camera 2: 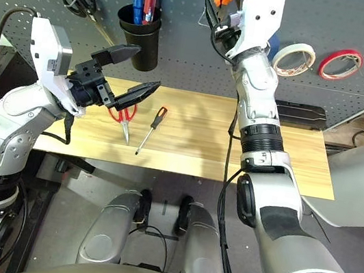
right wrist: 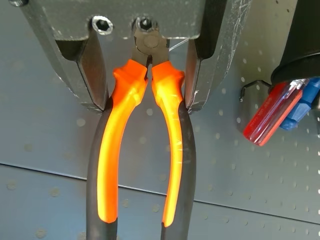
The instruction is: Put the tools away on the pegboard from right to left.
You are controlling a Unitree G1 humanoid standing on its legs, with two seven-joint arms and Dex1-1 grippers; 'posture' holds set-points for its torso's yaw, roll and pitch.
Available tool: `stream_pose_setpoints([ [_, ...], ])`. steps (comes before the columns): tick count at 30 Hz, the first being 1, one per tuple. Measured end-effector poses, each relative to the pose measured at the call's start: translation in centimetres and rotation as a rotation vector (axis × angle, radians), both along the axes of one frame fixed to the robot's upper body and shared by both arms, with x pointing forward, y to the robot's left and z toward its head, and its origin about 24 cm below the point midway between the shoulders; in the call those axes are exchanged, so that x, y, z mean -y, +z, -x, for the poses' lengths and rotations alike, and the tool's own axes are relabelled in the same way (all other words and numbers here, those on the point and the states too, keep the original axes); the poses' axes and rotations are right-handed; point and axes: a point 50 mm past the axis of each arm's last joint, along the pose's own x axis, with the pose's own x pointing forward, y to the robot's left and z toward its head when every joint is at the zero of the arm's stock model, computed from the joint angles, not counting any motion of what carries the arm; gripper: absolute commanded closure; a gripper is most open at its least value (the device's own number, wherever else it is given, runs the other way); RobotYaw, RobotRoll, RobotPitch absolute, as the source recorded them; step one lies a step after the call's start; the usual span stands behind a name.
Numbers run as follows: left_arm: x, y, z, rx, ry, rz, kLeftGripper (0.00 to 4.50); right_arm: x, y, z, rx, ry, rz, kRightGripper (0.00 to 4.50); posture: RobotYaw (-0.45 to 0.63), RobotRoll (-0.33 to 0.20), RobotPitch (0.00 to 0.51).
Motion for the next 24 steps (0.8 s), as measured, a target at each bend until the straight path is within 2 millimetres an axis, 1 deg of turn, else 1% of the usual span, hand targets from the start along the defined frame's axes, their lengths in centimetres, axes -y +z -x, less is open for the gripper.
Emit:
stream_pose_setpoints([
  [2, 0.06, -0.03, 0.0, -0.001, -0.002, -0.001, 0.0, -0.39, -0.68, 0.03, -0.019, 0.009, 0.001, 2.09, 0.21, 0.0, 0.211],
  [24, 0.14, -0.04, 0.0, -0.001, -0.005, -0.007, 0.0, -0.54, -0.57, -0.14, -0.018, -0.027, -0.003, 2.09, 0.22, 0.0, 0.209],
])
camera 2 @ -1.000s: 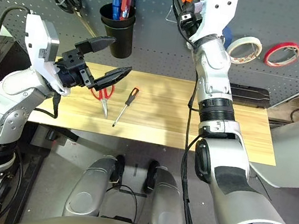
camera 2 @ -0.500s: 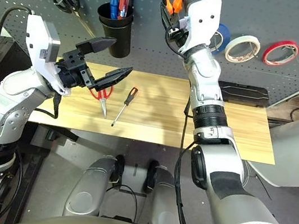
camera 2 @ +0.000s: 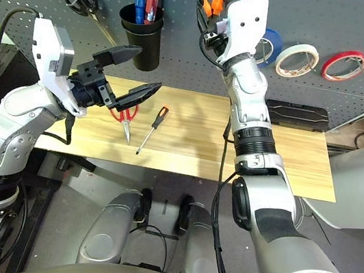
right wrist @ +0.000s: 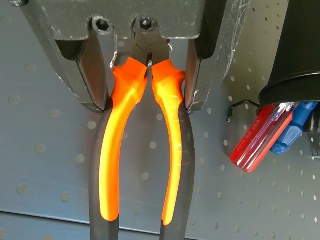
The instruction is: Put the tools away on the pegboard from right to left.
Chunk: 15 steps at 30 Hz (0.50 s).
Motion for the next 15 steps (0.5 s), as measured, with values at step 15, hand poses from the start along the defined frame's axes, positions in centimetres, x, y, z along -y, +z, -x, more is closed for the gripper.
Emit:
stream_pose_setpoints([
  [15, 0.1, -0.1, 0.0, 0.0, -0.003, -0.008, 0.0, 0.0, 1.6, -0.2, 0.006, 0.003, -0.087, 2.09, 0.21, 0.0, 0.208],
])
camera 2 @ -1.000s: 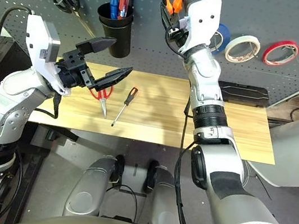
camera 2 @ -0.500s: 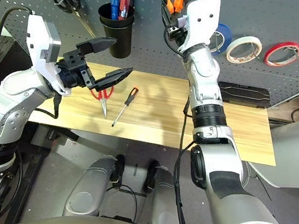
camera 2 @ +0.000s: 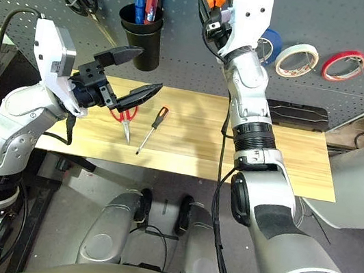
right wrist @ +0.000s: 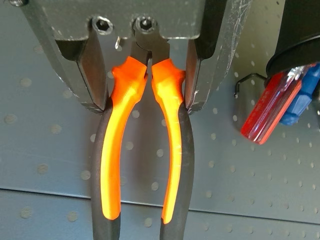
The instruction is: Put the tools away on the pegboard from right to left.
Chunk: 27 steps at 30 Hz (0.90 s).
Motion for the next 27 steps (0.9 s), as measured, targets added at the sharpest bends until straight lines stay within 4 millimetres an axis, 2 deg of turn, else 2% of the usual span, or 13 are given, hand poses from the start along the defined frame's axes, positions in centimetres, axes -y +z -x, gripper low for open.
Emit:
stream_pose_setpoints([
  [8, 0.0, 0.0, 0.0, 0.0, 0.002, -0.003, 0.0, 0.4, 1.5, -0.2, 0.039, -0.04, -0.044, 2.09, 0.22, 0.0, 0.208],
  [19, 0.0, 0.0, 0.0, 0.0, 0.002, -0.005, 0.0, 0.2, 0.4, -0.9, 0.001, -0.061, -0.029, 2.09, 0.23, 0.0, 0.21],
  [27, 0.0, -0.1, 0.0, 0.0, 0.003, -0.006, 0.0, -0.9, -0.8, -1.2, -0.05, -0.018, -0.018, 2.09, 0.24, 0.0, 0.21],
])
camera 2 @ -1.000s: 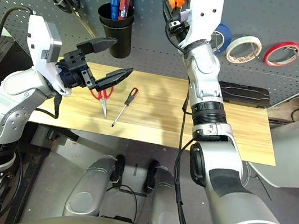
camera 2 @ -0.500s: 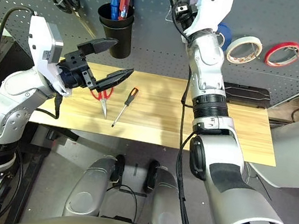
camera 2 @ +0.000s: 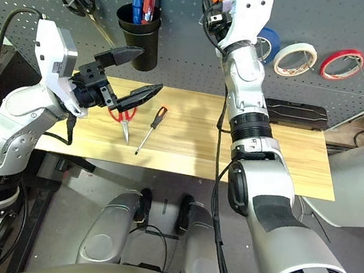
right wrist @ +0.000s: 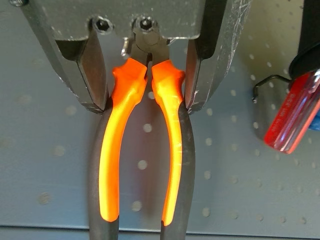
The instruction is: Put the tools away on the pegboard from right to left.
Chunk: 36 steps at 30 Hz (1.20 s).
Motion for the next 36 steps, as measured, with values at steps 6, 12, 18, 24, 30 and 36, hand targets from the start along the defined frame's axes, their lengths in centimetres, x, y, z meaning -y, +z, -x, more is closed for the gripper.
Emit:
stream_pose_setpoints([
  [6, 0.0, -0.1, 0.0, -0.003, 0.002, -0.001, 0.0, -0.2, -0.2, 0.0, -0.01, 0.011, 0.015, 2.09, 0.23, 0.0, 0.209],
  [12, 0.0, -0.1, 0.0, -0.002, 0.004, -0.004, 0.0, 0.0, -1.4, 0.0, -0.05, 0.004, 0.049, 1.74, 0.23, 0.0, 0.211],
  [18, 0.1, -0.2, 0.0, -0.002, 0.002, -0.01, 0.0, 0.5, -2.7, 0.5, -0.055, -0.013, 0.084, 0.01, 0.23, 0.0, 0.217],
  [24, 0.1, -0.3, 0.0, 0.0, 0.005, -0.013, 0.0, 2.3, -3.0, 2.0, 0.026, -0.044, 0.1, 0.01, 0.23, 0.0, 0.223],
  [30, -0.1, -0.7, -0.2, -0.015, 0.016, -0.01, 0.0, 4.0, -4.1, 4.0, 0.062, -0.02, 0.134, 0.01, 0.22, 0.0, 0.231],
  [36, -0.6, -1.4, -0.6, -0.02, 0.051, -0.017, 0.0, 5.5, -6.7, 6.9, -0.063, 0.098, 0.304, 0.01, 0.21, 0.0, 0.237],
])
